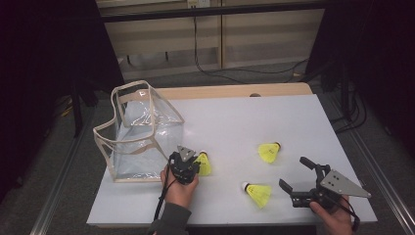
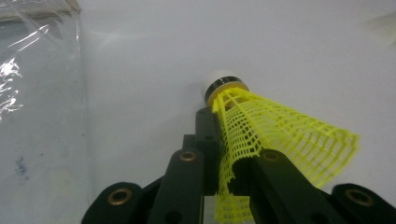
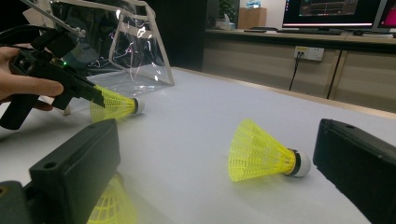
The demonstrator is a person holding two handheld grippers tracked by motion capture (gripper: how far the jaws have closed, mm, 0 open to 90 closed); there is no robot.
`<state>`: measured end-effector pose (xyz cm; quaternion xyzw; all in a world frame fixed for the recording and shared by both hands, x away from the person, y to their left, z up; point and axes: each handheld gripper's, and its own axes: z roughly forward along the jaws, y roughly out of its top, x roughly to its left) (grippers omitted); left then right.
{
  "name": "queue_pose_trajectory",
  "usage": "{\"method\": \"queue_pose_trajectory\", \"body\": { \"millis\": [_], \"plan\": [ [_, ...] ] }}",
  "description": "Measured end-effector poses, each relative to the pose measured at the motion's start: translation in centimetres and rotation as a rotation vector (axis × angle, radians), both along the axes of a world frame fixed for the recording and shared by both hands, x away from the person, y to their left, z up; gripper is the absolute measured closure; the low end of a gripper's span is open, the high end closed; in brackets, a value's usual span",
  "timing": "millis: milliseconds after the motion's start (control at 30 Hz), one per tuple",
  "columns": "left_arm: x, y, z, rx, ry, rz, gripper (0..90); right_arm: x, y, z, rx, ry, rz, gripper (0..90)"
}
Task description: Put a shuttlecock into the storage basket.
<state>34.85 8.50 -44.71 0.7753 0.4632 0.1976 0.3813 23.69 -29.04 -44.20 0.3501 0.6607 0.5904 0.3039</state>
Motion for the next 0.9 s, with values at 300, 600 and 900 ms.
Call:
{"method": "queue_pose_trajectory", "body": {
  "millis": [300,600,900],
  "plan": [
    [0.0,0.0,0.8,-0.046,0.046,-0.036,86.0,0.0,0.0,0.0,0.0,-0.001,0.0,0.4],
    [0.0,-0.2,1.8,-0.086,0.076,-0.062,85.9,0.0,-0.1,0.0,0.002,-0.001,-0.003,0.4],
    [0.6,-0.2,3.2,-0.103,0.1,-0.085,85.8,0.0,-0.2,0.1,0.011,-0.001,-0.009,0.5]
  ]
}}
